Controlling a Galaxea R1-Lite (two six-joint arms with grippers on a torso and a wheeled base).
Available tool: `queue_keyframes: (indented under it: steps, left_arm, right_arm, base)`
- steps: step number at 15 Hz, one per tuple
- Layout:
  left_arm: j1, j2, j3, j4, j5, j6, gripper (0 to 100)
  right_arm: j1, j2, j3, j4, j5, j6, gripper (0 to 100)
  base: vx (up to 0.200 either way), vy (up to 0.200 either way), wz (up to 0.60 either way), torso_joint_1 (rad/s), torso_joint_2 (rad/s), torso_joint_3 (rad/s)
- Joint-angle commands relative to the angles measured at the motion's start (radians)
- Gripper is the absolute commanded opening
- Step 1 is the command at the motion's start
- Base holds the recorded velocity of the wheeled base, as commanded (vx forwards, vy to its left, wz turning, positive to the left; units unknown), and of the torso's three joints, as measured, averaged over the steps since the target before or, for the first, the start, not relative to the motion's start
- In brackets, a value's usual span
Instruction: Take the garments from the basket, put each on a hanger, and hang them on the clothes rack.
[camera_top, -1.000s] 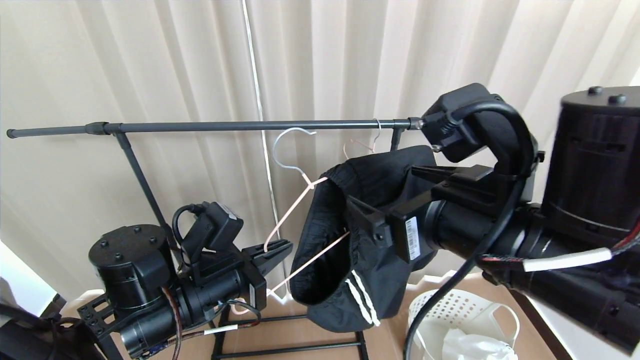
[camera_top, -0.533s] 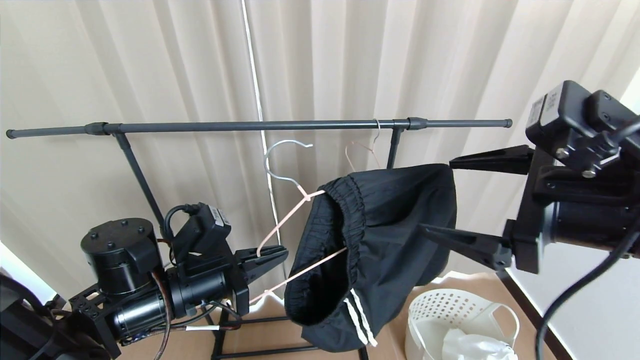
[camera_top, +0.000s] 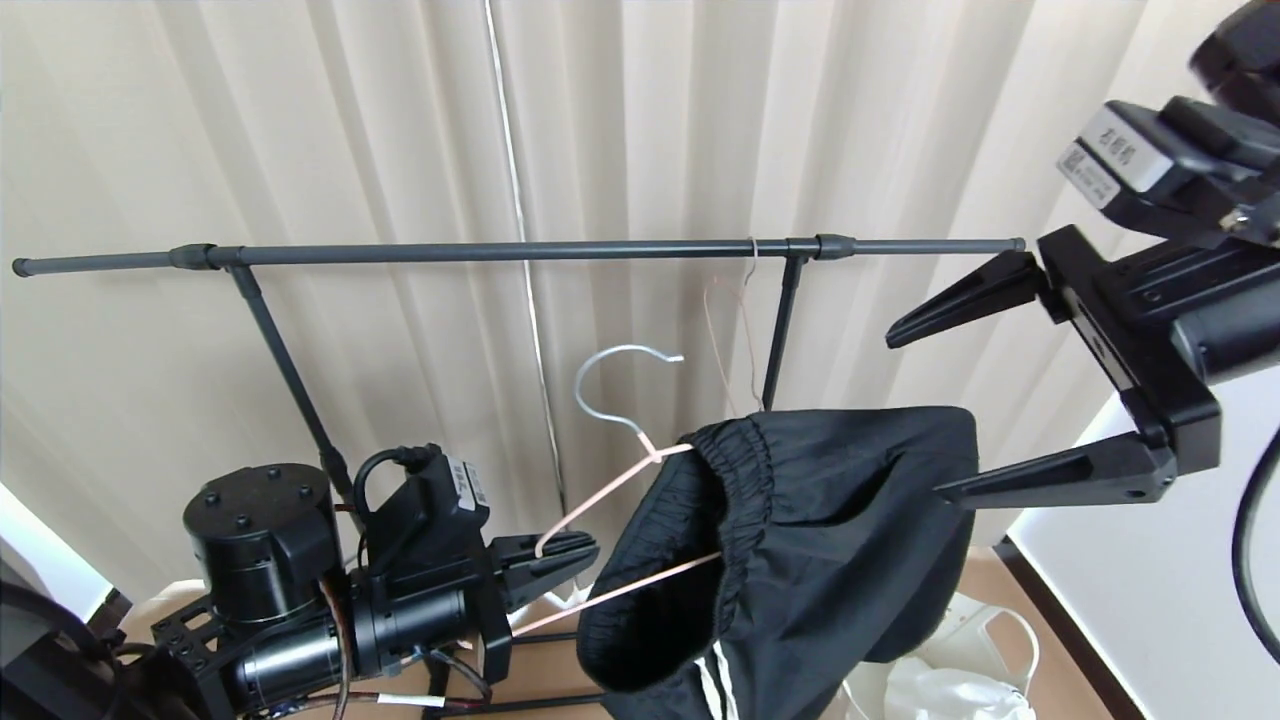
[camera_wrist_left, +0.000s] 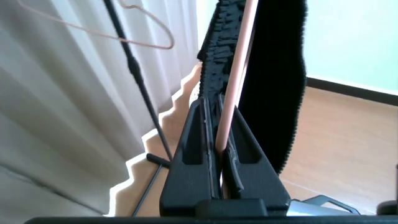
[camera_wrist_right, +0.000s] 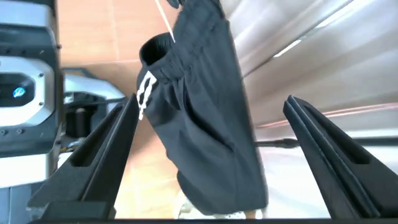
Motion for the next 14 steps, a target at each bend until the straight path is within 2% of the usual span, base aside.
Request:
queue_keyframes:
  steps: [1,6,11,14]
  left_arm:
    - [-0.034,-0.005,0.01,0.0,0.0,0.004,0]
    - [-0.068,0.0,0.01,0.0,0.003,0.026,0]
    - [-0.069,0.001,0.01,0.0,0.004,0.024,0]
    - [-0.069,0.001,0.007,-0.001,0.004,0.024,0]
  right_arm:
    - [0.007,0.15,-0.055,0.036,0.02,-0.03,100]
    - [0.044,0.181,0.003,0.033,0.025,-0.027,100]
    - [0.096,0.216,0.003,-0.004,0.025,-0.014,100]
    - [0.128,0.235,-0.002,-0.044,0.02,0.021,100]
  base:
    - [0.0,0.0,0.0,0.0,0.0,0.0]
    - [0.0,0.0,0.0,0.0,0.0,0.0]
    - [0.0,0.0,0.0,0.0,0.0,0.0]
    - [0.0,0.0,0.0,0.0,0.0,0.0]
